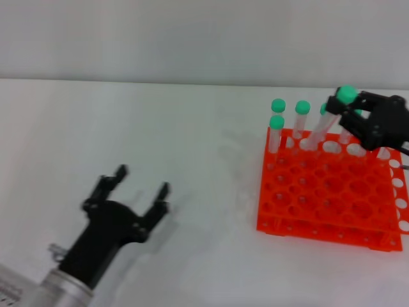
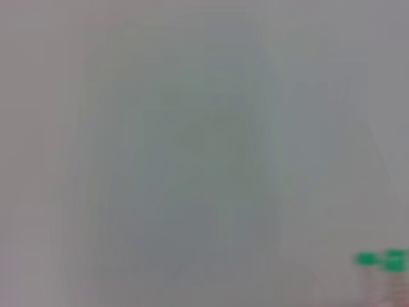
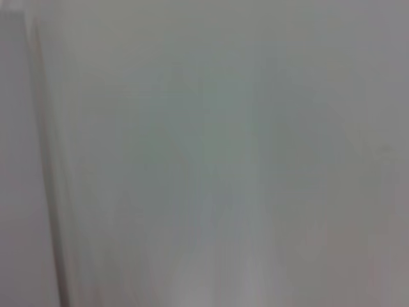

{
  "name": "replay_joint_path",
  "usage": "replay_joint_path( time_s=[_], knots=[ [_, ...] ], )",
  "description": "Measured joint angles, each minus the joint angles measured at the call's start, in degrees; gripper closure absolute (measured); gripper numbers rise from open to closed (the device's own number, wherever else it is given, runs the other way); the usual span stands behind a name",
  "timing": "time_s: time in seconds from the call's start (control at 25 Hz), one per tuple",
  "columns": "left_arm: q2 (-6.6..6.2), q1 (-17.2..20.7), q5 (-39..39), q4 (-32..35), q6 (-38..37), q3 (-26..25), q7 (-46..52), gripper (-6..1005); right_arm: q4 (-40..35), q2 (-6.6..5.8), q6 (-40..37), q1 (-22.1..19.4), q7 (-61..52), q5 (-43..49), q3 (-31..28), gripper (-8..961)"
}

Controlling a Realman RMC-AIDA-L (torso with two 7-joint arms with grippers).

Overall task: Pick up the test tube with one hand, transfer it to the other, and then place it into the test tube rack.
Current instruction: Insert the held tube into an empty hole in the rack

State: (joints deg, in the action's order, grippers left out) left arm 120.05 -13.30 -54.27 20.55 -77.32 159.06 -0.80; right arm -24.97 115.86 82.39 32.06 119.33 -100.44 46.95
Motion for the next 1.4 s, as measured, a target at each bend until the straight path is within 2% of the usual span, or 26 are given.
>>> replay_joint_path(
  time_s=[0.12, 0.16, 0.4, 1.4],
  knots=[
    [-0.07, 1.45, -4.51, -1.20, -0.58, 0.02, 0.00, 173, 0.77, 0.19, -1.45, 1.38, 0.94, -0.03, 1.65, 743],
    [-0.08, 1.67, -6.01, -1.62, -0.82, 0.00, 0.00, 173, 2.70, 0.25, -3.34, 3.54, 2.18, -0.06, 2.72, 743],
    [-0.09, 2.81, -11.24, -2.08, -0.97, 0.02, 1.70, 172, 4.85, 0.24, -6.95, 6.50, 4.02, -0.10, 3.12, 743],
    [-0.08, 2.28, -12.36, -2.18, -1.08, 0.02, 3.14, 173, 4.56, -0.38, -12.77, 6.31, 4.00, 0.56, 4.25, 744]
  ],
)
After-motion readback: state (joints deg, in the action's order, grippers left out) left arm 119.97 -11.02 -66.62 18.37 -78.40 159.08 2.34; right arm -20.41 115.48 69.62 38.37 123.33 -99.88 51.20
